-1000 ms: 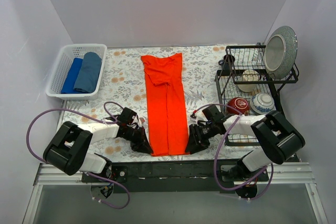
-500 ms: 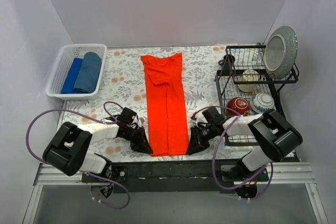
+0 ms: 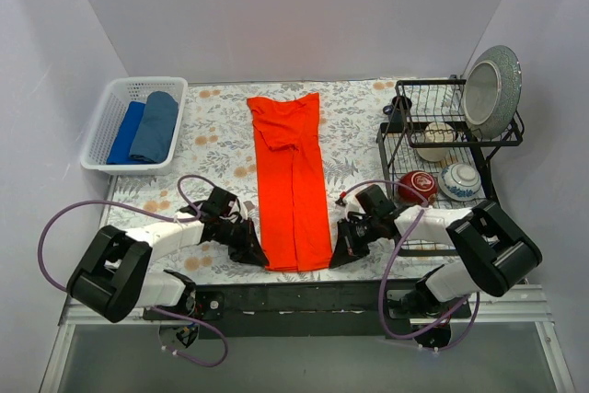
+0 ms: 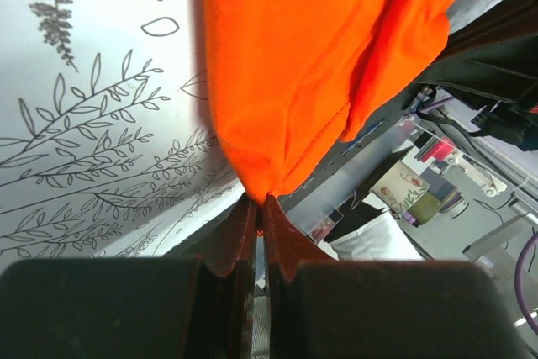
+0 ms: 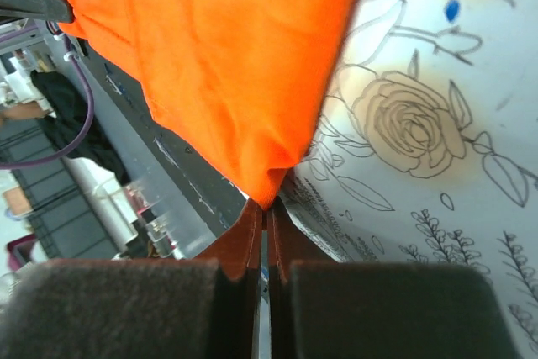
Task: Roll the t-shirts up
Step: Roll the T-shirt to the center of the board.
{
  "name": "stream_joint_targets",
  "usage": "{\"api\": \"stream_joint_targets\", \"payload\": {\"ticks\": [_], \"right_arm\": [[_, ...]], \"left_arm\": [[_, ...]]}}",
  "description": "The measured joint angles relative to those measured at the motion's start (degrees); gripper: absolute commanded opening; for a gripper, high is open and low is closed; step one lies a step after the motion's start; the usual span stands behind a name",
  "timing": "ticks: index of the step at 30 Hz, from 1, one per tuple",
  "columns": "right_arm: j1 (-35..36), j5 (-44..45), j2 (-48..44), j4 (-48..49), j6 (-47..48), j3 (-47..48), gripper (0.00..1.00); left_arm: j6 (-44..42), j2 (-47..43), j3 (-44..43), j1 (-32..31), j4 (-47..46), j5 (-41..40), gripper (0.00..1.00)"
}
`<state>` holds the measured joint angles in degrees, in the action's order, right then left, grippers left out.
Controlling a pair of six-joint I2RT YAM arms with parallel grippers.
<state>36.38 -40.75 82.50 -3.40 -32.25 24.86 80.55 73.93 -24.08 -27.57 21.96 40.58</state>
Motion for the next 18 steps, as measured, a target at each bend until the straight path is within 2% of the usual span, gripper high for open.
{"api": "stream_joint_targets", "payload": {"ticks": [9,18], "right_arm": [[-1.53,1.2,-2.08,-2.64,3.52,5.75,0.01],[-1.92,2.36,3.1,-2.6,5.14,12.83,0.01]], "left_arm": [[-1.73,-1.42,-1.14,4.02,0.13,0.55,0.0],[-3.23,-0.04,-5.33,10.16,-0.26,-0.44,0.0]]}}
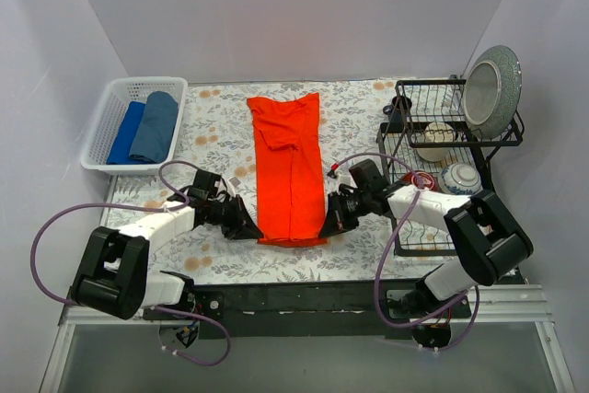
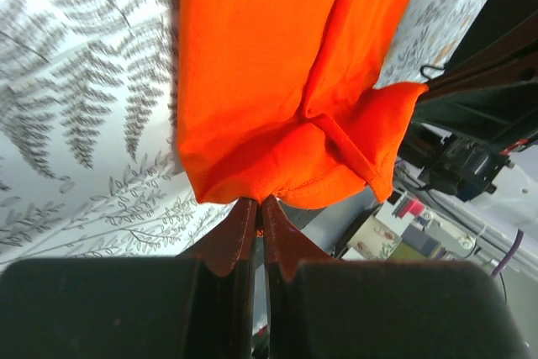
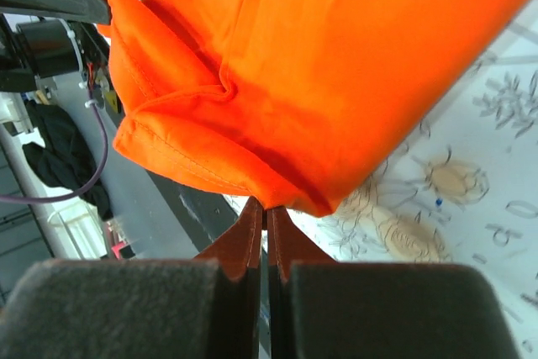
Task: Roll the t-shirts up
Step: Roll the T-shirt to the center of the board.
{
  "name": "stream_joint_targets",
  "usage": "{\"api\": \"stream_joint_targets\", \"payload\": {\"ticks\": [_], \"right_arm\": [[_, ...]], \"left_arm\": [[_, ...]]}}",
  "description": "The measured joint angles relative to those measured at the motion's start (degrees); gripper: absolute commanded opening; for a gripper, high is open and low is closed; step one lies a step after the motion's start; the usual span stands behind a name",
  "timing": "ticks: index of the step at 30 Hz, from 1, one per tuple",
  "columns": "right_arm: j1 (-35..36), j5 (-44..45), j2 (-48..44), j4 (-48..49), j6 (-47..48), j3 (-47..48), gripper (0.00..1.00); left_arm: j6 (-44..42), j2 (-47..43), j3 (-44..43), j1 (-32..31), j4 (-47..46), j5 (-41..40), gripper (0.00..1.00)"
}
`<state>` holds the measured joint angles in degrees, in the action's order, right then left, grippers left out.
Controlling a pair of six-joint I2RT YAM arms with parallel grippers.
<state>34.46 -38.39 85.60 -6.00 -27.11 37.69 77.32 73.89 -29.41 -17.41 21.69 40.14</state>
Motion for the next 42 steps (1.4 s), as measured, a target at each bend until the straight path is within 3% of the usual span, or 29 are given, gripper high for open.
{"api": "stream_joint_targets", "payload": {"ticks": [11,14,17,20,23,29,34,37,42], "right_arm": [[-1.25,1.18,3.61,1.01,1.57,2.62,0.01],[-1.36,1.18,4.28,1.92,1.6,2.71,0.02],[-1.36,1.18,5.09,2.71,1.6,3.39,0.22],[-1.36,1.97,5.7,2.21,2.23,4.85,0.33],[-1.68,3.65,5.62,-0.87,5.14,8.74,0.35],[-3.67,6.54,1.55,-8.07,16.9,17.94,0.35],[-2.71,6.1,-2.99,-11.1,26.18,18.45,0.36],[-1.86,6.4,-4.33,-12.55,30.62,16.79,0.39],[-1.7,9.88,-8.0,-14.27,37.62,12.72,0.41]], "left_arm": [[-0.7,2.51,-1.84,3.08,-0.81,-2.51,0.04],[-0.59,3.15,-1.84,3.43,-0.94,-2.91,0.16],[-0.7,3.43,-1.84,3.65,-1.09,-3.5,0.22],[-1.22,3.58,-2.84,4.76,-0.26,-4.2,0.31],[-3.34,3.58,-7.15,6.73,1.81,-5.25,0.33],[-12.76,1.68,-16.55,8.07,3.78,-4.83,0.25],[-20.94,2.47,-18.34,7.58,7.21,6.99,0.27],[-26.4,4.98,-19.23,5.44,10.34,10.38,0.36],[-48.5,2.54,-20.0,-2.16,15.06,8.5,0.6]]}}
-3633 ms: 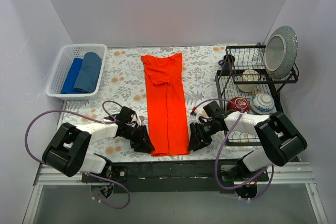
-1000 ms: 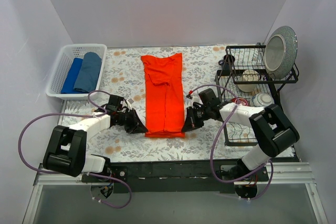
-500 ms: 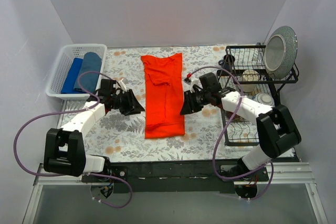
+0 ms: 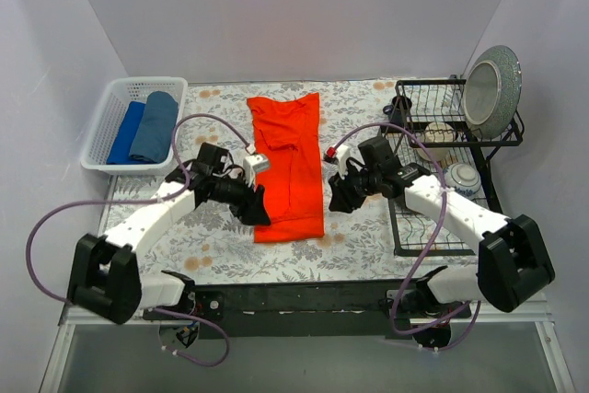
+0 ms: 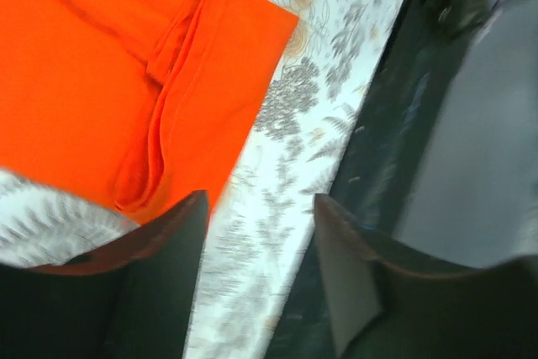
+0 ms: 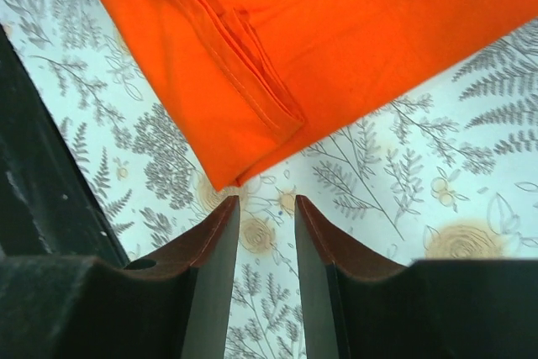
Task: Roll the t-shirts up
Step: Roll the T-shirt to the center of the board.
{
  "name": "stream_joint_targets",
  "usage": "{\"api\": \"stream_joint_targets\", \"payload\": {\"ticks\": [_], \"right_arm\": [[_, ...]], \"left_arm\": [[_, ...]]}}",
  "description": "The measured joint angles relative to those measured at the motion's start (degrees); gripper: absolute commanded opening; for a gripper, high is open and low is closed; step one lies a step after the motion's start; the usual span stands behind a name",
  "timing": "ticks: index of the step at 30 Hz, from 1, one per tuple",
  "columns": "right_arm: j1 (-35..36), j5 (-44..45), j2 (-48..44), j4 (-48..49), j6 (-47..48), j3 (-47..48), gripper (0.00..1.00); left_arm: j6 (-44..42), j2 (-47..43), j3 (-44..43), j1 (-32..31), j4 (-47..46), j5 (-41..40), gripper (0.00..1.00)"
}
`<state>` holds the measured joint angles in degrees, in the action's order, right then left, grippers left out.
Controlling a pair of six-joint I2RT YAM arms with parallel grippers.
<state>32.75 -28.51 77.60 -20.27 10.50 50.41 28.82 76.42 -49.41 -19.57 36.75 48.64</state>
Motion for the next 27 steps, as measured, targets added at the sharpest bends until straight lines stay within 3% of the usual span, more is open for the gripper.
{"api": "stream_joint_targets", "payload": {"ticks": [3,8,16,23,27], "right_arm": [[0.0,2.08,-2.6,-0.04,1.9,-1.4,0.42],[0.0,3.13,-4.9,0.87,3.04,-2.38,0.44],[0.0,4.9,-6.05,1.77,5.29,-2.43,0.46],[0.0,5.68,-6.05,2.47,5.84,-2.43,0.46],[0.0,5.73,-6.03,2.78,6.05,-2.47,0.46]], "left_arm": [[-14.64,-10.27,6.27,-3.15,-1.7,-3.04,0.61],[-29.77,-21.53,14.71,-5.88,-6.49,-6.49,0.58],[-41.03,-17.86,20.13,-9.33,-13.73,-9.22,0.56],[-45.46,-14.32,22.05,-13.79,-17.18,-10.93,0.52],[-47.08,-10.51,22.36,-14.97,-18.64,-12.48,0.42]]}}
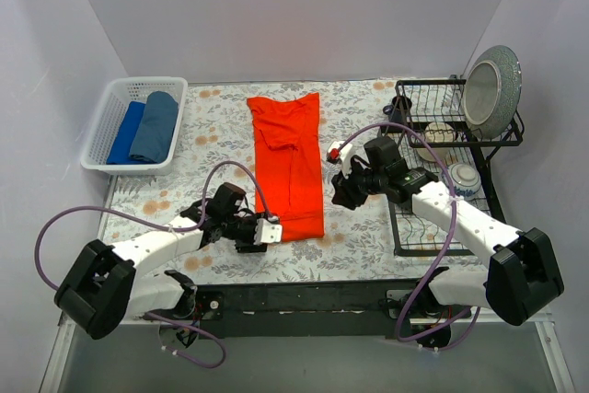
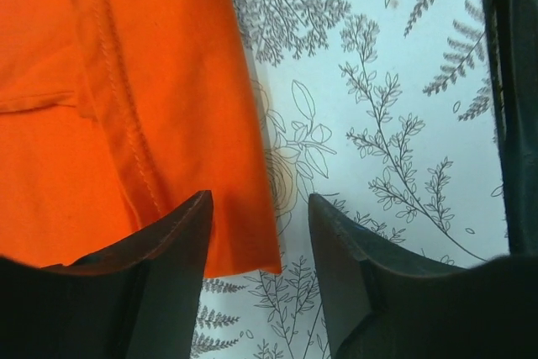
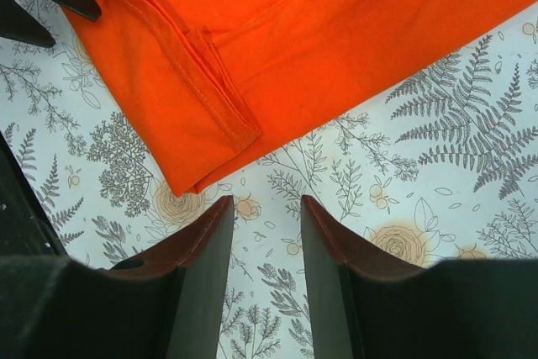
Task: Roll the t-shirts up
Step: Roll the T-shirt to the center of the board.
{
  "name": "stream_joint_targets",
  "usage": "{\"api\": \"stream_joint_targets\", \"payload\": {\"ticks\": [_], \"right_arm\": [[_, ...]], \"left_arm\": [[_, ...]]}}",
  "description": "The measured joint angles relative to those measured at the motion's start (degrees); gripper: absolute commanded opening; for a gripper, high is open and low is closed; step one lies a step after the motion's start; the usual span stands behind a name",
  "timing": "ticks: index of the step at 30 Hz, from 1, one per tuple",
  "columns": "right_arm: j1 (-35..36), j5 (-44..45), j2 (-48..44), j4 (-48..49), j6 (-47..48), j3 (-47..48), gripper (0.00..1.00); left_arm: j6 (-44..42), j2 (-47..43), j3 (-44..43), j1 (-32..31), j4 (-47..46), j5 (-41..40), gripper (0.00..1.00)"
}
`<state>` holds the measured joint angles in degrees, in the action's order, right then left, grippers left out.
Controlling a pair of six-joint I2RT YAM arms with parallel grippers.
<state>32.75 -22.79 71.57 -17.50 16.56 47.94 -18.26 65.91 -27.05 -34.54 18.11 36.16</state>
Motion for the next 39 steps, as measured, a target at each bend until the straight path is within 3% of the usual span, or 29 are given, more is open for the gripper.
{"api": "stream_joint_targets", "payload": {"ticks": [2,6,7,10,16,25,39], "right_arm": [[0.0,-0.07,0.0,0.48,0.48,-0.15,0.46],[0.42,1.16,-0.02,2.73,2.56,-1.92,0.47],[0.74,2.21,-0.07,3.34,3.45,-2.6,0.48],[3.32,5.22,-1.2,6.69,7.54,-5.66,0.5],[12.04,6.6,-3.32,12.92,14.27,-11.41,0.53],[20.9,7.5,-2.58,22.01,17.84,-14.05,0.6],[23.89,11.98,3.26,30.99,18.34,-17.84,0.64]], "left_arm": [[-1.51,1.95,0.94,-0.13,-0.59,-1.18,0.37],[-3.45,2.62,2.19,-0.15,-2.86,-1.86,0.19],[-3.54,2.67,2.32,-0.2,-3.43,-2.14,0.09],[-3.39,3.58,1.86,-0.24,-3.8,-2.62,0.0],[0.04,5.75,-1.05,1.11,-1.16,-0.79,0.0],[6.43,10.45,-9.53,9.49,0.68,8.79,0.0],[6.47,19.52,-17.51,13.75,7.17,17.27,0.0]]}}
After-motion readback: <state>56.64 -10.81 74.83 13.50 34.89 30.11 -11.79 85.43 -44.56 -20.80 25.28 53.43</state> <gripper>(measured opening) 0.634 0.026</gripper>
